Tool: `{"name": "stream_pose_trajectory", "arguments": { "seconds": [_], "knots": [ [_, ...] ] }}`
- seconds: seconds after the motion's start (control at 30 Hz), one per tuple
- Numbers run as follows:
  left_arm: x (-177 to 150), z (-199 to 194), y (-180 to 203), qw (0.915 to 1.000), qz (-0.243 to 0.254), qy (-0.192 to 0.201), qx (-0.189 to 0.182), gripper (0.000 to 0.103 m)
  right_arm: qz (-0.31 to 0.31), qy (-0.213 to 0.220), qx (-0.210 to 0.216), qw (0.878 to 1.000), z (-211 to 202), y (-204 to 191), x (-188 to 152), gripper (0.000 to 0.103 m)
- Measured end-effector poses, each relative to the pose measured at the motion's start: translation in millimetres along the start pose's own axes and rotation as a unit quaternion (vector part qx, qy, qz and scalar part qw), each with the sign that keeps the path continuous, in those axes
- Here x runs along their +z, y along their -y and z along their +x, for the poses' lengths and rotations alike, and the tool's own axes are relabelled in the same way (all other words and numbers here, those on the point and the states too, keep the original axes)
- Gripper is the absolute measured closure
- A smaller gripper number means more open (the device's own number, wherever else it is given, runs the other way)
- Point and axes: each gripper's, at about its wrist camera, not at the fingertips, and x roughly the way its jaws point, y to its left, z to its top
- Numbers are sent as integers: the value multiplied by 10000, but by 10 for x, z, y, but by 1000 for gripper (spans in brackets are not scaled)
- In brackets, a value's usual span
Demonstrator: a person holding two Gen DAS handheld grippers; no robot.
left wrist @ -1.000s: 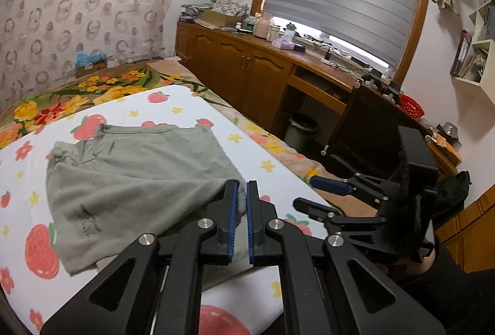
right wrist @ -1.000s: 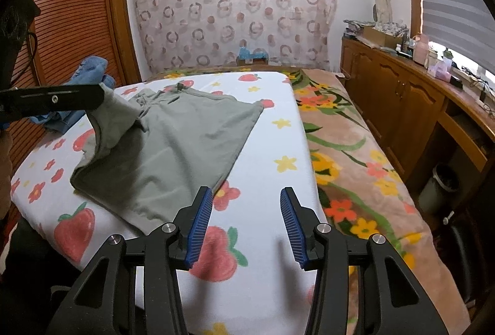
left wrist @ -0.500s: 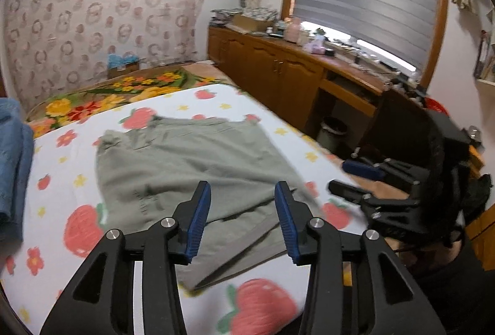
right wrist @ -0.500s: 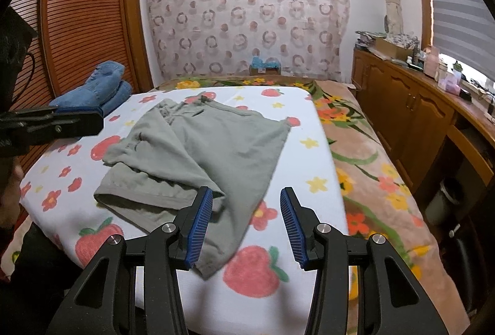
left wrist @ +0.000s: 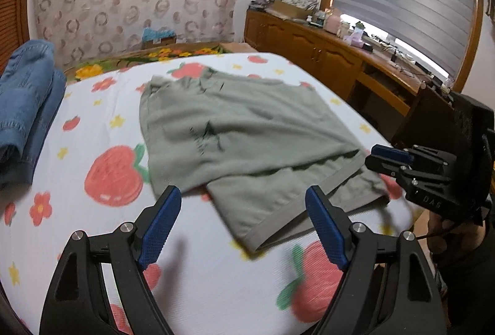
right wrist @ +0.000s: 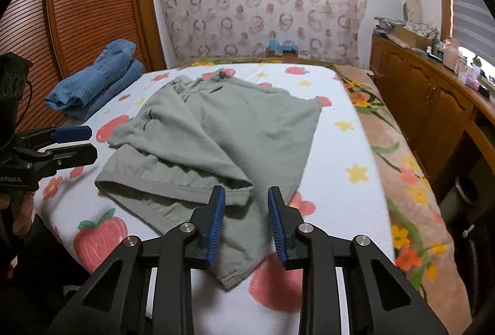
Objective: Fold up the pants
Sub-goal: 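Move the right tool to the other side's hem and close on it, then lift that side with the right tool and fold it over the first fold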
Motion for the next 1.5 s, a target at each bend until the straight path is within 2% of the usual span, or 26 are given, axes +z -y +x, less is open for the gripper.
{"name": "stream_pose_trajectory", "arguments": {
  "seconds": [0.23, 0.5, 0.63, 0.67, 0.73, 1.13, 1.3, 1.5],
  "knots": [
    [-128, 68, -65, 9998, -119, -131, 64, 20, -23, -219, -54, 9997, 115, 8, 72, 77],
    [-195, 54, -57, 9997, -186, -147, -59, 20, 72, -310, -128, 9994, 215, -36, 149, 77],
    [-200, 63, -56, 9997, -178, -158, -51, 20, -15, -283, -87, 9996, 212, -82, 164, 93],
    [-201, 65, -56, 9997, -163, -165, -35, 20, -40, -265, -102, 9996, 203, -94, 164, 94],
    [-198, 69, -68, 9997, -159, -163, -18, 20, -20, -171, -41, 9998, 156, -92, 170, 97],
    [-166, 4, -124, 9997, -249, 50, 47, 20, -12, 425, 77, 9991, -382, -245, 64, 98],
    [-157, 2, -117, 9997, -222, 51, 60, 20, 41, 471, 25, 9989, -532, -200, 9, 98],
    [-160, 20, -105, 9998, -194, 39, 72, 20, 53, 331, -17, 9994, -630, -177, -90, 98]
  ]
}}
